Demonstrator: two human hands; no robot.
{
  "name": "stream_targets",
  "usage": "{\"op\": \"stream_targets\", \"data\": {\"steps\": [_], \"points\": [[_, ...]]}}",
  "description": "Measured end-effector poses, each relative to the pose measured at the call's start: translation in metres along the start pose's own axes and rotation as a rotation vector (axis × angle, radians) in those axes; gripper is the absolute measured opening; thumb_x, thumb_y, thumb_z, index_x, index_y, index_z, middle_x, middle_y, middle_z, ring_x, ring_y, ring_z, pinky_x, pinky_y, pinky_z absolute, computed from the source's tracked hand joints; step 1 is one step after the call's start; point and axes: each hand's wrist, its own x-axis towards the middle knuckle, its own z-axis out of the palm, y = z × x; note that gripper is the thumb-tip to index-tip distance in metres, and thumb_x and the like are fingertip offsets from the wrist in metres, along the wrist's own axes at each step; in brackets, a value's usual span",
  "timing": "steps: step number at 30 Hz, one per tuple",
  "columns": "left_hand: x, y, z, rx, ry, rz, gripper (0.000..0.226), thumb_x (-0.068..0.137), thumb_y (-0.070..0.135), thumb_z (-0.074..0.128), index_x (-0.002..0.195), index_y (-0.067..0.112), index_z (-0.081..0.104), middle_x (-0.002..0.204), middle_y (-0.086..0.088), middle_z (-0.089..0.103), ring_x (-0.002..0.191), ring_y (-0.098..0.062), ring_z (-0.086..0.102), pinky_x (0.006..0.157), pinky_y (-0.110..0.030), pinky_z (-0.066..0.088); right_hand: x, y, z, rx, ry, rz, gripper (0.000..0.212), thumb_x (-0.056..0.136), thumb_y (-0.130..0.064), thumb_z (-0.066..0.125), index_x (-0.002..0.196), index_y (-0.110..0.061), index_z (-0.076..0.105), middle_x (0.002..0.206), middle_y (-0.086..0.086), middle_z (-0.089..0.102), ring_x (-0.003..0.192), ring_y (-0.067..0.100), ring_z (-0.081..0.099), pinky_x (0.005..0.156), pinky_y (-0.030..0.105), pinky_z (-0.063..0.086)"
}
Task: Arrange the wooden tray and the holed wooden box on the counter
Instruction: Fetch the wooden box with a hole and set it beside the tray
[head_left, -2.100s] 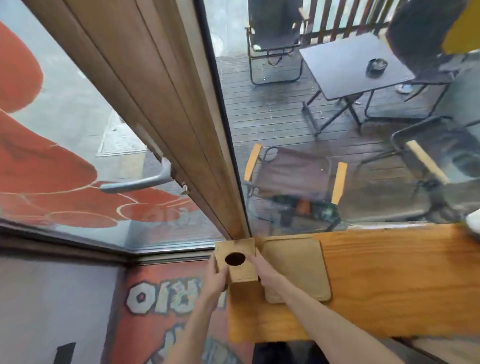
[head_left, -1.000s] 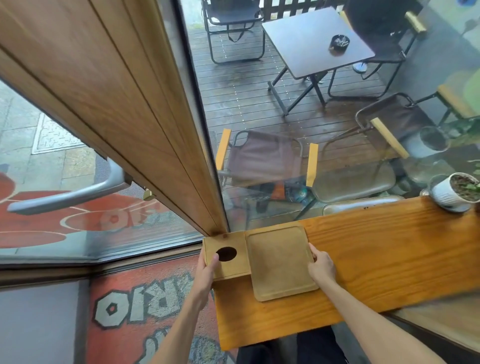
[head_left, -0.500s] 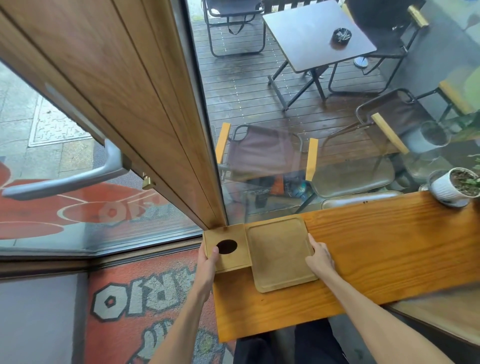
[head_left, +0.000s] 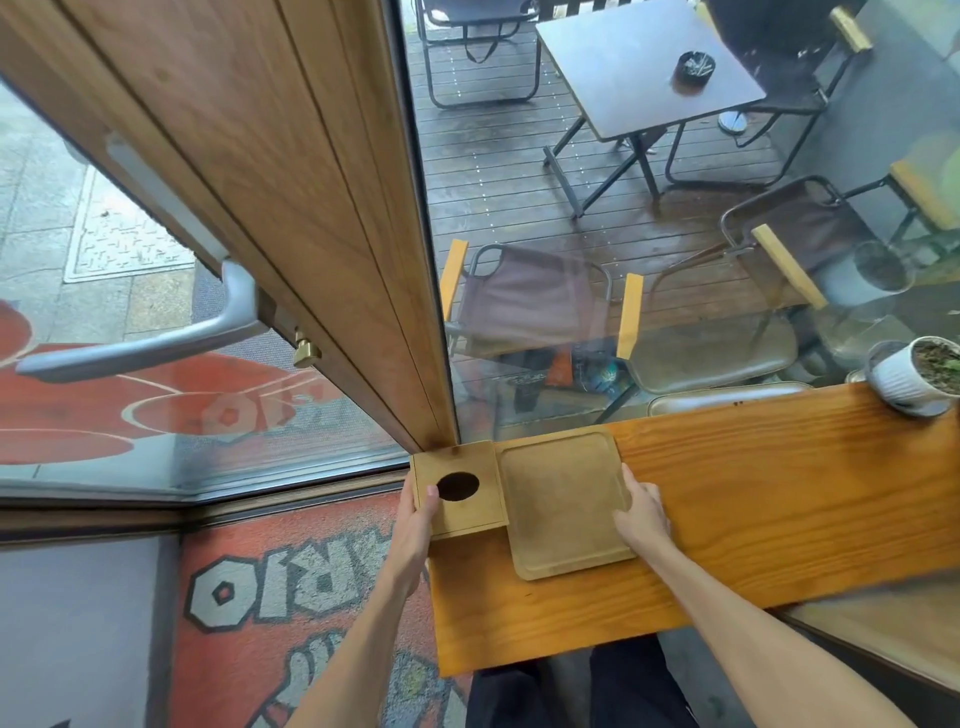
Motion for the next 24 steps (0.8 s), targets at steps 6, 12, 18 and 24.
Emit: {"op": "stream_targets", "data": {"steps": [6, 12, 18, 24], "points": [[0.0016, -0.0001, -0.002, -0.005, 0.01, -0.007, 0.078, 0.095, 0.06, 0.046, 0.158, 0.033, 0.008, 0.167, 0.002, 0.013, 0.152, -0.027, 0.017, 0.119, -0.063, 0.021, -0.0027, 0.0009, 0.0073, -0.015, 0.085, 0.016, 0.084, 0.091, 0.013, 0.043, 0.155, -0.036, 0.018, 0.114, 0.0, 0.039, 0.085, 0.021, 0.048, 0.073, 0.033, 0.04], [0.007, 0.0009, -0.0055, -0.003, 0.01, -0.025, 0.077, 0.096, 0.057, 0.047, 0.157, 0.036, 0.006, 0.168, 0.001, 0.011, 0.151, -0.03, 0.019, 0.117, -0.064, 0.025, -0.0053, -0.0001, 0.0065, -0.029, 0.094, 0.004, 0.084, 0.091, 0.013, 0.043, 0.155, -0.036, 0.017, 0.112, 0.005, 0.041, 0.075, 0.018, 0.044, 0.072, 0.033, 0.041], [0.0021, 0.009, 0.0028, 0.081, 0.028, 0.02, 0.075, 0.098, 0.058, 0.039, 0.158, 0.033, 0.001, 0.168, 0.002, 0.006, 0.153, -0.029, 0.014, 0.121, -0.059, 0.016, -0.0065, -0.0022, 0.0068, -0.019, 0.101, 0.011, 0.082, 0.092, 0.011, 0.043, 0.155, -0.036, 0.018, 0.112, 0.005, 0.04, 0.074, 0.017, 0.042, 0.071, 0.033, 0.04], [0.0058, 0.0038, 0.0015, 0.079, 0.013, 0.0, 0.083, 0.09, 0.07, 0.044, 0.156, 0.042, 0.001, 0.168, 0.003, 0.008, 0.152, -0.032, 0.018, 0.116, -0.067, 0.021, -0.0049, 0.0015, 0.0056, -0.033, 0.097, -0.006, 0.083, 0.091, 0.01, 0.047, 0.154, -0.036, 0.02, 0.109, 0.006, 0.043, 0.072, 0.017, 0.047, 0.067, 0.032, 0.042]]}}
